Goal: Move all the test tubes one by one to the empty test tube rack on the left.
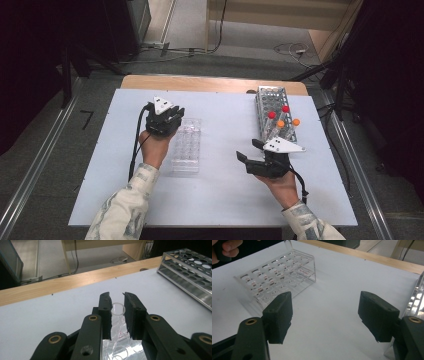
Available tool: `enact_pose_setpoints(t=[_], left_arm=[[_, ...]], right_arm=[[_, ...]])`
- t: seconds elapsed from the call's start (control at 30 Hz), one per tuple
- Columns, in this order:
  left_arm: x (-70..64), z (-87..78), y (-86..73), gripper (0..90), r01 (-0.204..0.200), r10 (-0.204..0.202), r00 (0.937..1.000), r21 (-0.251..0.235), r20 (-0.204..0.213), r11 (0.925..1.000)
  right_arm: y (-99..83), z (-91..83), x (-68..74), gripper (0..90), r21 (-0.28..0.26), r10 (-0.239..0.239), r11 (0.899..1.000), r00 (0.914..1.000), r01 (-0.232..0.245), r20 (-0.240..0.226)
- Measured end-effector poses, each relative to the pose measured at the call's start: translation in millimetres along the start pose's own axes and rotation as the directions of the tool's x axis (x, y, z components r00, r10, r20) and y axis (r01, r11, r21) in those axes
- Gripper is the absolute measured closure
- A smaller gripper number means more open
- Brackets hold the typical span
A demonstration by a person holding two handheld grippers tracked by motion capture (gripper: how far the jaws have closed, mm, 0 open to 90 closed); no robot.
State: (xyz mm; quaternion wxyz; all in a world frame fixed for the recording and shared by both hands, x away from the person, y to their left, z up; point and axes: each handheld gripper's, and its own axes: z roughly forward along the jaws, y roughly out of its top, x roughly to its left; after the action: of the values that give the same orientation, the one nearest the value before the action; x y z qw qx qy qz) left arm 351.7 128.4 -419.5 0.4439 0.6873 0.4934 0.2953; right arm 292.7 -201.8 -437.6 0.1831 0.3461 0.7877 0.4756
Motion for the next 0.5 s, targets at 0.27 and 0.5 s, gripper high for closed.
enact_pose_setpoints(t=[0.27,0.5], left_arm=[[0.4,5.1,-6.9,75.6,0.003,-0.003,1.0,0.031,-0.001,0.9995],[-0.3,8.8,-10.2,75.3,-0.005,0.005,1.0,0.057,-0.002,0.9984]], right_arm=[[-0.2,-0.1,-0.5,26.1,0.002,0.001,1.0,1.0,-0.001,0.002],[-0.5,0.4,-0.3,26.1,0.003,-0.004,1.0,1.0,0.004,0.004]])
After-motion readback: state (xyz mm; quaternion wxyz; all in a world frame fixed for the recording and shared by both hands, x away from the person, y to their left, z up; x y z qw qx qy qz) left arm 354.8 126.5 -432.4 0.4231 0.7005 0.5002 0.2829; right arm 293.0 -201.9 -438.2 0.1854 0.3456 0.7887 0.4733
